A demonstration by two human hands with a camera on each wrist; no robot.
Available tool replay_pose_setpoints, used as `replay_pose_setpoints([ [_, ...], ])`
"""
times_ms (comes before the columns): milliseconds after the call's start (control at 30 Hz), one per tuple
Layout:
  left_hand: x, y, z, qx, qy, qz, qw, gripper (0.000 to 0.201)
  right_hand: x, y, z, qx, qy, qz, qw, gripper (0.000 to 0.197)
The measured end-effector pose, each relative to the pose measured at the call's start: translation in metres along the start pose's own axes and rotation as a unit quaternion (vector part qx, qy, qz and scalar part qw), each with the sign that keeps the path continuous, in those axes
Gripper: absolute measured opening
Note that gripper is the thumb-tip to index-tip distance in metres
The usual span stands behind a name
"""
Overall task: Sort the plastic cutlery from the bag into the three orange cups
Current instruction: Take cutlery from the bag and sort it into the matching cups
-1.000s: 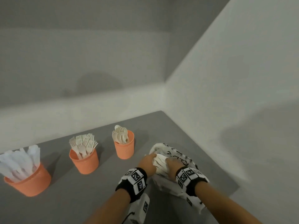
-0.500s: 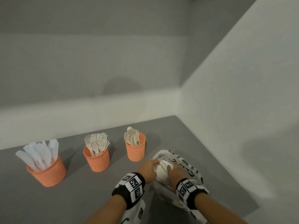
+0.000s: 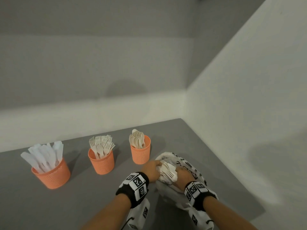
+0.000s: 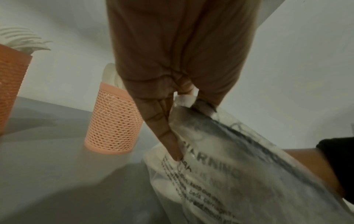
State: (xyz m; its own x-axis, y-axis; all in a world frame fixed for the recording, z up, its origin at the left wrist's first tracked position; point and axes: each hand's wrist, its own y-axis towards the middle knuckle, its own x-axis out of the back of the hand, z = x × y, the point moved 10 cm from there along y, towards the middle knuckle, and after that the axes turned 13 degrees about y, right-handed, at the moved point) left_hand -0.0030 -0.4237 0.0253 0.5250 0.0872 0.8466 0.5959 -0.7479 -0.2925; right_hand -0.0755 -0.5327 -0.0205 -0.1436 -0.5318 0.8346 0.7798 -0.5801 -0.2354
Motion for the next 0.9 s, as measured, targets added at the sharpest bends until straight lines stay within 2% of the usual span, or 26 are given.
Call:
replay_pose_setpoints([
  [100,0.000,-0.001,0.000,0.007,-0.006,0.005,1.000,0.045,-0.001,-0.002,-0.001,-0.010,0.017,0.018,1.000,0.031],
  [300,-0.001,-0.001,0.004,0.023,-0.013,-0.001,1.000,0.045,-0.003,-0.006,-0.003,-0.017,0.061,0.021,0.998,0.038],
  [433,0.005,-0.002,0.011,0.046,0.001,-0.045,0.998,0.046,-0.014,-0.010,-0.003,-0.013,0.108,0.051,0.993,0.070],
  [467,0.005,-0.004,0.012,0.050,0.003,-0.050,0.998,0.047,-0.012,-0.009,-0.002,-0.003,0.105,0.048,0.993,0.070],
  [533,0.004,-0.006,0.010,0.033,0.005,-0.047,0.998,0.044,-0.004,-0.013,0.005,0.023,0.093,0.042,0.995,0.052],
  [667,-0.004,-0.003,0.005,0.009,-0.037,-0.013,0.999,0.035,-0.001,-0.012,-0.001,0.024,0.103,0.040,0.994,0.052],
  [833,-0.014,0.000,0.004,0.014,-0.069,0.022,0.997,0.054,-0.009,-0.012,0.005,0.017,0.112,0.063,0.992,0.041],
  [900,-0.018,0.001,0.004,0.015,-0.078,0.028,0.996,0.053,-0.009,-0.012,0.009,0.020,0.119,0.059,0.991,0.039],
])
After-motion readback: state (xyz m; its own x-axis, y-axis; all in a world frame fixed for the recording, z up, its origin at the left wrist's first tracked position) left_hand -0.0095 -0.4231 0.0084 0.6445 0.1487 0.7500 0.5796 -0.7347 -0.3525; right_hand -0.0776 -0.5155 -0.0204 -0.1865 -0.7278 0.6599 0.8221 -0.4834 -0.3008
